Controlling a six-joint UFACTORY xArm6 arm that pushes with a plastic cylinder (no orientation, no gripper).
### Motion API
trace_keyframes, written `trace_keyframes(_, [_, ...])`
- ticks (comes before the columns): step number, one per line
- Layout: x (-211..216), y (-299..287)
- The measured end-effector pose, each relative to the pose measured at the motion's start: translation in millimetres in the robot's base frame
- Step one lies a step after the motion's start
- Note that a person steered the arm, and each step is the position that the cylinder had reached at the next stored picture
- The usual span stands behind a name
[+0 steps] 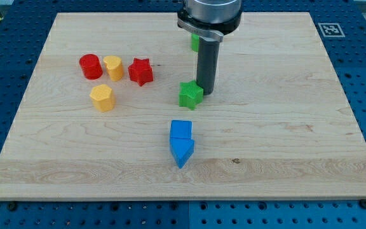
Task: Push the green star towards blue cube
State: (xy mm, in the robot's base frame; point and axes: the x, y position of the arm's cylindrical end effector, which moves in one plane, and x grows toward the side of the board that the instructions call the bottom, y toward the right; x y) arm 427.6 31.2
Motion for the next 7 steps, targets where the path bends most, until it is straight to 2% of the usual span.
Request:
trace_keyframes(4, [-11, -41])
trace_keyframes(7, [3, -48])
